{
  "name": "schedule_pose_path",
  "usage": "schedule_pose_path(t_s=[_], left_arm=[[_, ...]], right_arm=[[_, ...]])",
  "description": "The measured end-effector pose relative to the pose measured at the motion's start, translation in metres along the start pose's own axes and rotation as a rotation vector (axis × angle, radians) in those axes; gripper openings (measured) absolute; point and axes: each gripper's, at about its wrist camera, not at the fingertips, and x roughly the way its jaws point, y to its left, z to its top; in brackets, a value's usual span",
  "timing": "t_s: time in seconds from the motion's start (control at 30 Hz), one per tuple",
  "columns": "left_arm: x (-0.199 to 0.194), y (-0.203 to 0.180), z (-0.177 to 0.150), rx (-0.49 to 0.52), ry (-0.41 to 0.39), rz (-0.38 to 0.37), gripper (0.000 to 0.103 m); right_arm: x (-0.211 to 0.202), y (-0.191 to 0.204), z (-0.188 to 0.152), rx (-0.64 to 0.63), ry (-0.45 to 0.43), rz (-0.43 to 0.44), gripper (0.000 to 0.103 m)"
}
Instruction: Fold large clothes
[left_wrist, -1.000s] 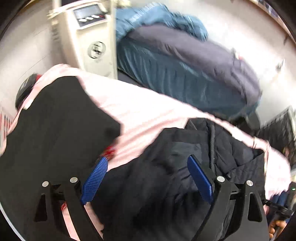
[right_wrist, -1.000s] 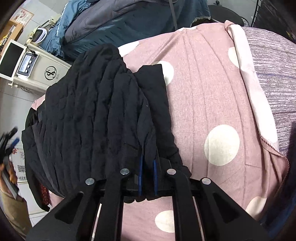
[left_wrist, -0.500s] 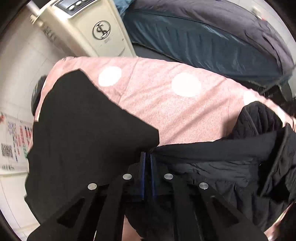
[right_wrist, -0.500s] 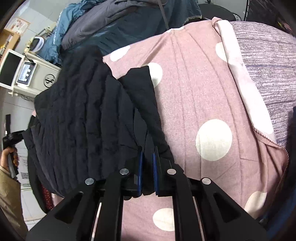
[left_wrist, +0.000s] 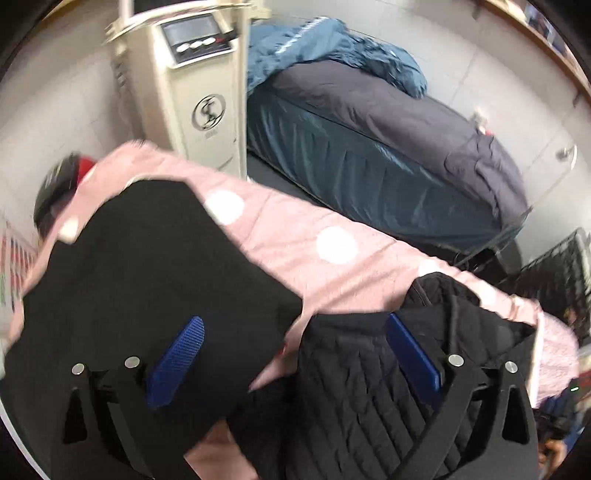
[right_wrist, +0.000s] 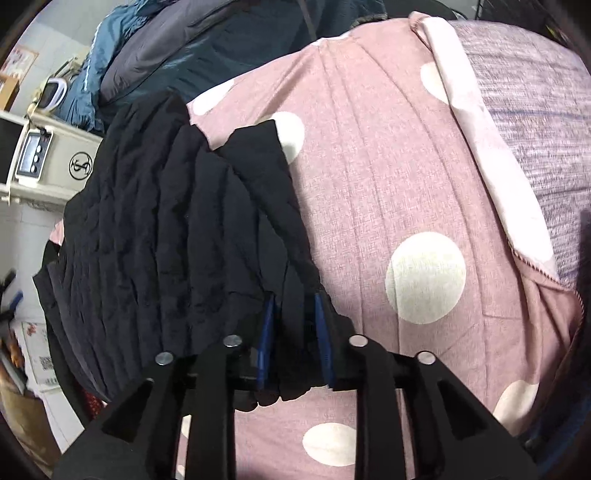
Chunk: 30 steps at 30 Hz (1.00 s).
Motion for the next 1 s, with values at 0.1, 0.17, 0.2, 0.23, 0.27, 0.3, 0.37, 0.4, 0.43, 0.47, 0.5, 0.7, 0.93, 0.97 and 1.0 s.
schedule_pose_path(t_s=[0.1, 0.17, 0.2, 0.23, 0.27, 0.3, 0.37, 0.4, 0.43, 0.47, 0.5, 0.7, 0.93, 0.97, 1.0], left_arm=[[-0.013, 0.009, -0.035, -0.064, 0.013, -0.099, 0.097], [-0.011, 0.001, -0.060, -0.042, 0.032, -0.096, 0.097], [-0.011, -0.005, -0.072, -0.028, 0.032, -0.105, 0.097], [-0.013, -0.014, -0.084, -0.013, 0.032, -0.118, 0.097], [-0.011, -0.027, -0.098, 0.000, 0.033, -0.128, 0.097], [-0.007, -0.039, -0.110, 0.007, 0.034, -0.134, 0.097], [0.002, -0.069, -0.133, 0.034, 0.048, -0.167, 0.097], [0.007, -0.085, -0.144, 0.057, 0.057, -0.174, 0.097], [0.013, -0.104, -0.154, 0.100, 0.062, -0.155, 0.097], [0.021, -0.119, -0.161, 0.151, 0.066, -0.115, 0.097], [0.029, -0.131, -0.167, 0.195, 0.064, -0.056, 0.097], [0.091, -0.093, -0.161, -0.049, 0.205, 0.044, 0.098], [0.127, -0.104, -0.157, 0.041, 0.274, 0.083, 0.098], [0.131, -0.105, -0.156, 0.040, 0.277, 0.086, 0.099], [0.135, -0.105, -0.157, 0.039, 0.281, 0.085, 0.099]], right_arm=[[-0.010, 0.002, -0.003, -0.016, -0.039, -0.011, 0.026], [-0.026, 0.016, -0.010, -0.099, -0.113, -0.097, 0.026], [-0.035, 0.024, -0.015, -0.154, -0.165, -0.148, 0.026], [-0.045, 0.038, -0.021, -0.222, -0.224, -0.192, 0.029], [-0.054, 0.054, -0.027, -0.294, -0.272, -0.204, 0.034], [-0.057, 0.067, -0.032, -0.346, -0.290, -0.189, 0.037], [-0.057, 0.098, -0.044, -0.455, -0.278, -0.122, 0.063], [-0.053, 0.109, -0.049, -0.495, -0.251, -0.083, 0.066], [-0.045, 0.123, -0.056, -0.549, -0.208, -0.034, 0.068], [-0.038, 0.132, -0.061, -0.583, -0.186, -0.024, 0.068], [-0.027, 0.141, -0.067, -0.621, -0.170, -0.053, 0.068], [0.028, 0.115, -0.049, -0.514, -0.041, -0.167, 0.076], [0.058, 0.100, -0.032, -0.473, 0.057, -0.156, 0.081], [0.062, 0.100, -0.029, -0.467, 0.066, -0.163, 0.082], [0.066, 0.102, -0.026, -0.463, 0.070, -0.168, 0.082]])
